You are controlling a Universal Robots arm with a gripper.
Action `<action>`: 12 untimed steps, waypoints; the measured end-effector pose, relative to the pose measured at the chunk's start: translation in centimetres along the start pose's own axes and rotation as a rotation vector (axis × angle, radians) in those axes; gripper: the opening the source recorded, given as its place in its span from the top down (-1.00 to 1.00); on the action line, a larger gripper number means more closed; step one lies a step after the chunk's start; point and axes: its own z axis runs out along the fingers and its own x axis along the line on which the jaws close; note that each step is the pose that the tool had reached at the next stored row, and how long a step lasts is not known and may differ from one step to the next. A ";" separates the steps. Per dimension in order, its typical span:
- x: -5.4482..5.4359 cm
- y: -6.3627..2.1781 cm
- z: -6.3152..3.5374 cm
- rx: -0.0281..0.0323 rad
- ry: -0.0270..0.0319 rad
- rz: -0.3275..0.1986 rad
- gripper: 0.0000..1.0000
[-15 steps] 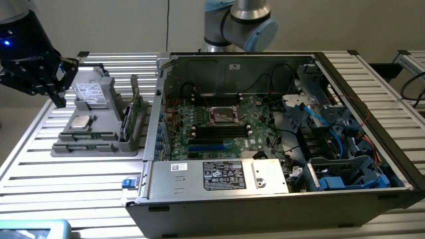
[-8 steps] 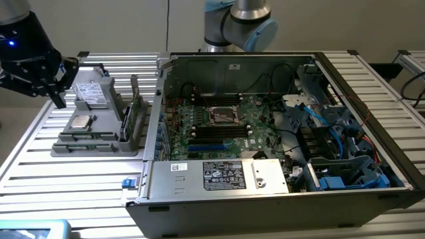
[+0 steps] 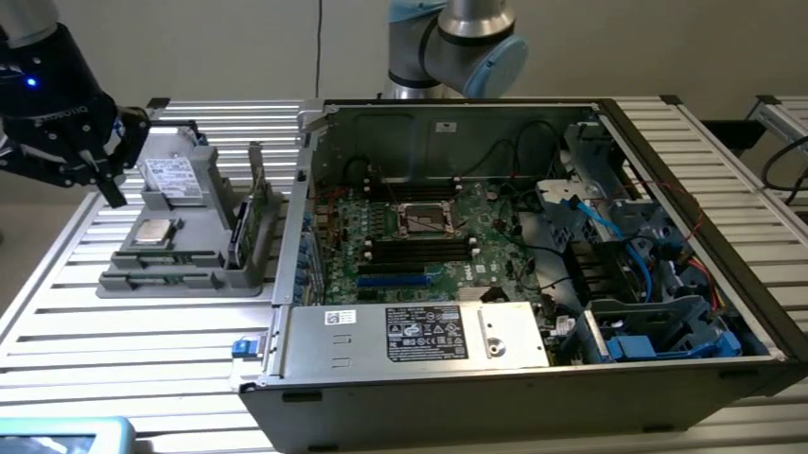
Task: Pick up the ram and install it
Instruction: 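Pick up the ram and move it above insertion slot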
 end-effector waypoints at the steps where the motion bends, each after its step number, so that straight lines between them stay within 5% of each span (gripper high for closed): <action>1: 0.0 0.00 0.02 0.0001 0.0003 -0.018 0.79; 12: 0.0 -0.01 0.16 0.0035 0.0019 -0.219 0.79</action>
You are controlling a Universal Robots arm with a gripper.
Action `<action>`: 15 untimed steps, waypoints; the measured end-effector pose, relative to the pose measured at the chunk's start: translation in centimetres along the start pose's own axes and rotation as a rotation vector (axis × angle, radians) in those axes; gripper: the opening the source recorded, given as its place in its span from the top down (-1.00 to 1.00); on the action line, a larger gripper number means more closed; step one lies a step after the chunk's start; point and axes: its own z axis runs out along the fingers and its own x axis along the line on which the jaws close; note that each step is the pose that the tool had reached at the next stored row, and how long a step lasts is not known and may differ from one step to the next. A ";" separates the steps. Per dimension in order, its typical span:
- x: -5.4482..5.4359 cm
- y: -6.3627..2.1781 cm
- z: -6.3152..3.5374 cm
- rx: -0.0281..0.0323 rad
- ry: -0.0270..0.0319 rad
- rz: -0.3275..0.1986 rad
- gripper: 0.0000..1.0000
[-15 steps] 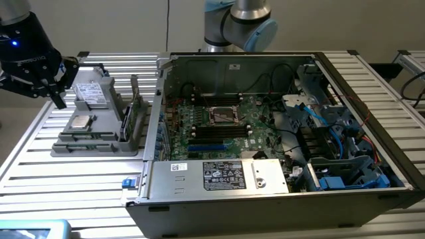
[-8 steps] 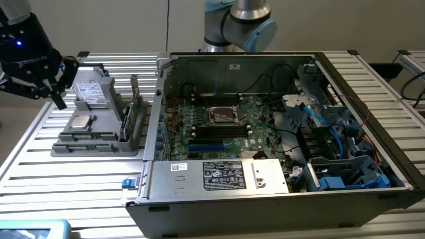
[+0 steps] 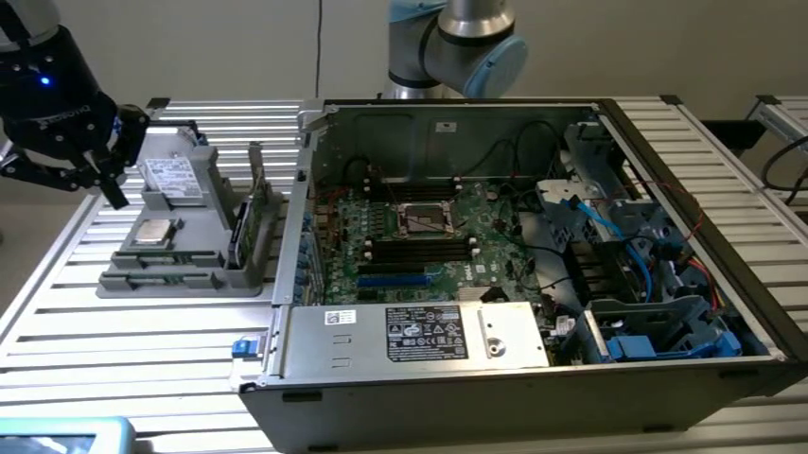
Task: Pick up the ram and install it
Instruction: 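Pick up the ram and move it above insertion slot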
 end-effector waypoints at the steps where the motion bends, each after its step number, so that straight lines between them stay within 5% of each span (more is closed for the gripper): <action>1: 0.0 0.00 0.01 0.0005 0.0000 -0.018 0.79; 15: 0.0 0.00 0.12 0.0190 -0.0128 -0.273 0.79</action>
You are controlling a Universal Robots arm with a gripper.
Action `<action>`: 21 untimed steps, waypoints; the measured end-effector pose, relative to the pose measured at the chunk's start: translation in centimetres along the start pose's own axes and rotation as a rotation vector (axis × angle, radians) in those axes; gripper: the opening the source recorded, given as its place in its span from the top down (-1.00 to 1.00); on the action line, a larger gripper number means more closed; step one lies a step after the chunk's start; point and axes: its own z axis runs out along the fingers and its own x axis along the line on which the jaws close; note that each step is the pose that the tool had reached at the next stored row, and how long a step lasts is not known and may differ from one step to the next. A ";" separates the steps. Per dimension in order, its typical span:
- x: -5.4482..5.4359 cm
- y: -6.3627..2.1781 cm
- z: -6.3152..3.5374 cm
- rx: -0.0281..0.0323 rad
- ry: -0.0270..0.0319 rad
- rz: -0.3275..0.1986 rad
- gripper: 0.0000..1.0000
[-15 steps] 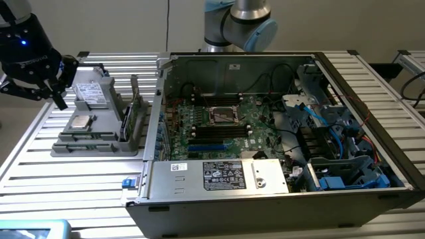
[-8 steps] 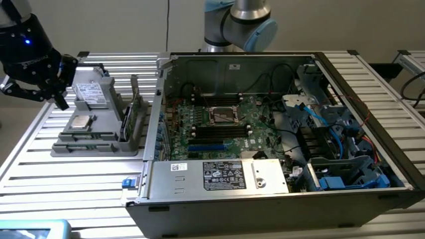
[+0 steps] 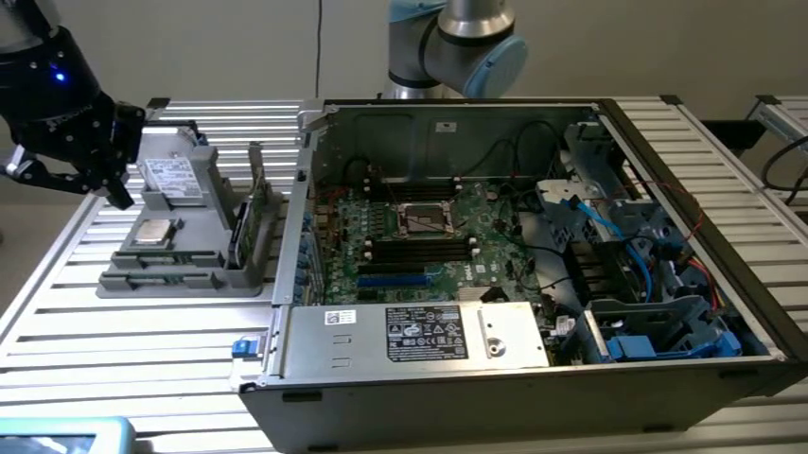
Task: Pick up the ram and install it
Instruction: 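Pick up the ram and move it above insertion slot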
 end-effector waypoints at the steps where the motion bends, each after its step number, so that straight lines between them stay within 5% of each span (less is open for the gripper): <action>1: 0.0 0.00 0.01 0.0009 -0.0006 -0.018 0.79; 21: 0.0 0.00 0.16 0.0100 -0.0090 -0.382 0.79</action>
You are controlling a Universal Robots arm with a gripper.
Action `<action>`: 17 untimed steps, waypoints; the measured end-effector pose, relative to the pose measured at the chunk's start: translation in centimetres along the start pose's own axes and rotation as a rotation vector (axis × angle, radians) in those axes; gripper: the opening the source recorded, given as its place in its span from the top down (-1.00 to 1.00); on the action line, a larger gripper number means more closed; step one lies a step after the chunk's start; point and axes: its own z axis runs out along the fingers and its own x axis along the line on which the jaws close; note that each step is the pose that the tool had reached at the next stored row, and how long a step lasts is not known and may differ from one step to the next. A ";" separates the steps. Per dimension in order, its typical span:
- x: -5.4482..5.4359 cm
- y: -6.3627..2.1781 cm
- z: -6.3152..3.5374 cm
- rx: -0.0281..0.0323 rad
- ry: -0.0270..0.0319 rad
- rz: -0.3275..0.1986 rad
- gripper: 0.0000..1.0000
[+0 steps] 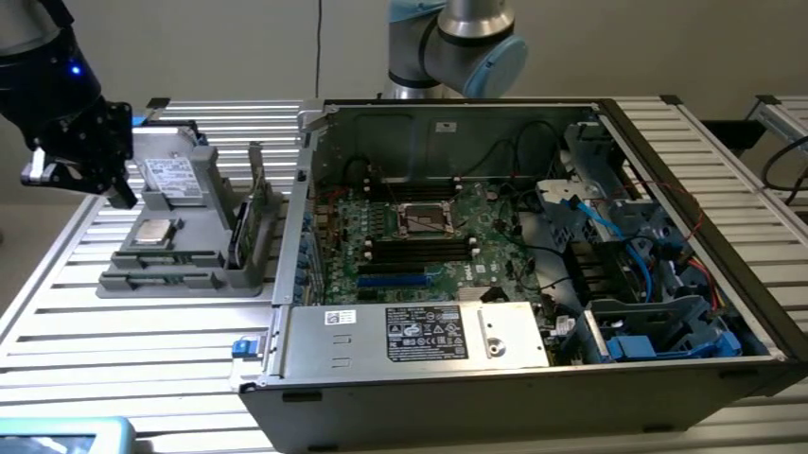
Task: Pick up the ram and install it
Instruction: 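Pick up the ram and move it above insertion slot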
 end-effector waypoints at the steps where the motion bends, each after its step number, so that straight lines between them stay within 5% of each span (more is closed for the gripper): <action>1: 0.0 0.00 0.01 -0.0002 -0.0003 -0.018 0.79; 4: 0.0 0.00 0.02 -0.0010 -0.0011 -0.069 0.79; 9: 0.0 0.06 0.03 -0.0008 -0.0013 -0.070 0.76; 17: 0.2 1.09 0.77 -0.0007 -0.0013 -0.070 0.15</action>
